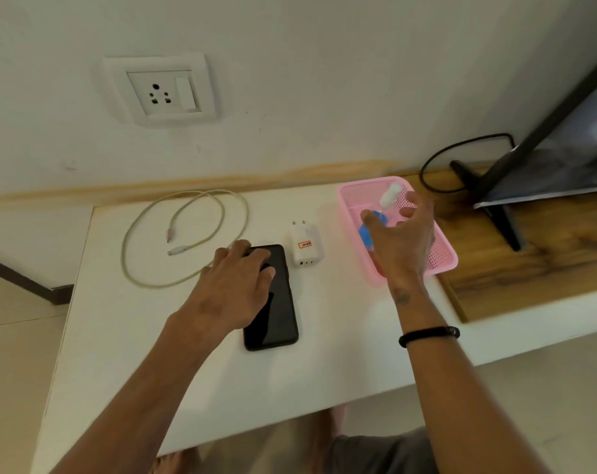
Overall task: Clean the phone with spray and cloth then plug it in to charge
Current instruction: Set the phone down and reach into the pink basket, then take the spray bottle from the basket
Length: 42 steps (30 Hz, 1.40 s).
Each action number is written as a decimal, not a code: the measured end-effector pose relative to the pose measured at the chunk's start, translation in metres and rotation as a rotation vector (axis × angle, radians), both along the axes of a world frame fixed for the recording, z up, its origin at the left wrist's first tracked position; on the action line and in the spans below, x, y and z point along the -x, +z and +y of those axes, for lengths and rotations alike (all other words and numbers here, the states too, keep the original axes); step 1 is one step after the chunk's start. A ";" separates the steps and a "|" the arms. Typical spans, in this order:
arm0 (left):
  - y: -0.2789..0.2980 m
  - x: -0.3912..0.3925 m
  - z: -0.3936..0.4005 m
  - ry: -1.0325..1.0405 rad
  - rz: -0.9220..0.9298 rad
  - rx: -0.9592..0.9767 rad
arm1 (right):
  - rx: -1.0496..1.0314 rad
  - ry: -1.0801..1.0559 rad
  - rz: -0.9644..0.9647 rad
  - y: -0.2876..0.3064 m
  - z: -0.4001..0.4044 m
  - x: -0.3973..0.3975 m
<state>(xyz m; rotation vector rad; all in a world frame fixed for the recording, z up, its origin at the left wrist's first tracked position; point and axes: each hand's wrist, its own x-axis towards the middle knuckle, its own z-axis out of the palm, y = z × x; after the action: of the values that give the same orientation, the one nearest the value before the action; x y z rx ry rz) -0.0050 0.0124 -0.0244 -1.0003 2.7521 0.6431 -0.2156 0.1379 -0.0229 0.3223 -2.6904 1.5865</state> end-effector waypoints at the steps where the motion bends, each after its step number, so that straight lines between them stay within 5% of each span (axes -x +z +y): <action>1: 0.000 0.001 0.001 -0.018 -0.009 0.003 | -0.015 0.014 -0.011 -0.003 -0.001 0.001; 16: 0.000 0.002 0.001 -0.098 -0.119 -0.018 | 0.099 -0.034 0.191 0.021 -0.005 -0.016; 20: 0.007 0.002 -0.004 -0.053 0.036 -0.002 | 0.161 0.056 0.244 0.043 0.002 -0.045; 24: 0.021 0.009 -0.006 0.135 0.539 -0.188 | 0.169 0.216 0.089 0.041 0.001 -0.078; 28: 0.037 0.014 -0.010 0.272 0.814 -0.699 | 0.098 0.385 -0.122 0.027 -0.006 -0.104; 33: 0.047 0.006 -0.016 0.237 0.914 -0.952 | 0.113 0.594 -0.419 0.028 -0.019 -0.124; 38: 0.055 0.000 -0.014 0.175 0.905 -1.105 | 0.266 0.567 -0.750 0.046 -0.033 -0.130; 42: 0.053 0.003 -0.014 0.188 0.892 -1.120 | 0.310 0.655 -0.636 0.049 -0.022 -0.134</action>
<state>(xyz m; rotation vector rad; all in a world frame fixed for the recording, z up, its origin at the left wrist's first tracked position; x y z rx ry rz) -0.0084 -0.0012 0.0288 -0.7208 2.0402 2.7238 -0.0815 0.1159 0.0257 0.8969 -2.8339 2.6400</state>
